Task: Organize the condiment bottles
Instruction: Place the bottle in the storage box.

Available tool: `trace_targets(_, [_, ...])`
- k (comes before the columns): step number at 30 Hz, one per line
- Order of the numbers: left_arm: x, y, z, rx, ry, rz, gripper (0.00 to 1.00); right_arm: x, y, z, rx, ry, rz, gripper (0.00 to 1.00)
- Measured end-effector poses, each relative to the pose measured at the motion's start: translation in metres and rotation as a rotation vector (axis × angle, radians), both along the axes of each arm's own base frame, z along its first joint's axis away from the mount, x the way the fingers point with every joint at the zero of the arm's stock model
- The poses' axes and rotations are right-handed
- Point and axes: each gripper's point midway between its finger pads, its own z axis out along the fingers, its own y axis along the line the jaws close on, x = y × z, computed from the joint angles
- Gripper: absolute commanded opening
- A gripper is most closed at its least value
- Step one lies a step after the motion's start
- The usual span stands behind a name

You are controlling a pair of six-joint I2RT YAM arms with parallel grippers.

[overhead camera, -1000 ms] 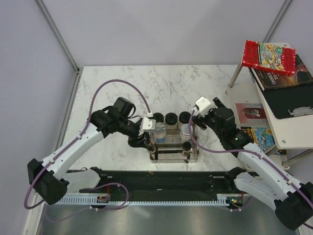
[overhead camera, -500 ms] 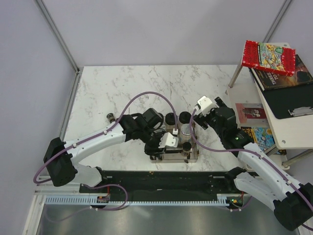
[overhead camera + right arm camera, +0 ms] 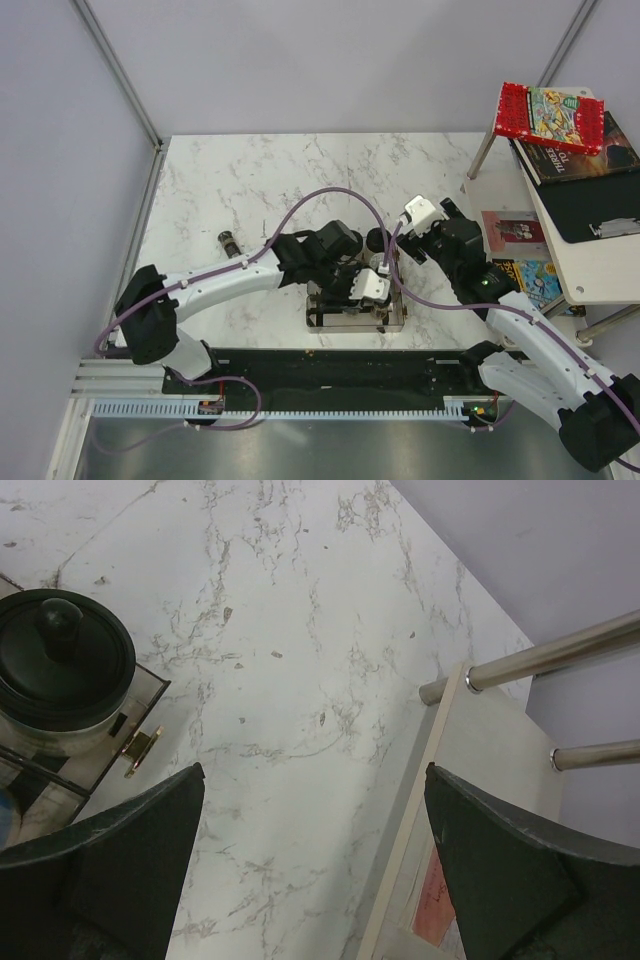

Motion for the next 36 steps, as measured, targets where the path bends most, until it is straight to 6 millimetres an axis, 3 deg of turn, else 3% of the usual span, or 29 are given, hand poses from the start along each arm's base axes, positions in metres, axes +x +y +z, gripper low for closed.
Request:
trace_targets(3, [-0.004,-0.009,-0.01,0.012,-0.003,-0.021,0.16,0.0,0.0,0.0,0.0,0.001,0.0,0.98])
trace_targets(6, [-0.007,-0.014,-0.017,0.02,0.0,-0.035,0.23,0.0,-0.001,0.0,0.0,0.001,-0.003,0.98])
trace_targets(7, [-0.007,-0.015,-0.019,0.021,0.0,-0.037,0.32,0.0,-0.001,0.0,0.0,0.001,-0.003,0.98])
trace_targets(10, [-0.007,-0.018,-0.025,0.032,0.004,-0.04,0.45,0.0,-0.001,-0.001,0.0,0.002,-0.003,0.98])
trace_targets(15, [-0.008,-0.02,-0.035,0.057,0.0,-0.044,0.55,0.0,-0.001,-0.003,-0.002,0.006,-0.003,0.98])
trace_targets(19, [-0.01,-0.022,-0.039,0.065,-0.003,-0.05,0.74,-0.001,-0.002,-0.004,-0.002,0.007,-0.003,0.98])
trace_targets(23, [-0.009,-0.024,-0.04,0.064,-0.013,-0.053,0.85,-0.001,-0.002,-0.003,-0.001,0.005,-0.003,0.98])
trace_targets(25, [-0.008,-0.023,-0.04,0.066,-0.02,-0.049,1.0,-0.001,-0.002,-0.002,0.0,0.002,-0.004,0.98])
trace_targets(36, [0.004,-0.019,-0.03,0.066,-0.092,-0.014,0.99,0.0,-0.006,0.0,0.012,-0.006,-0.022,0.98])
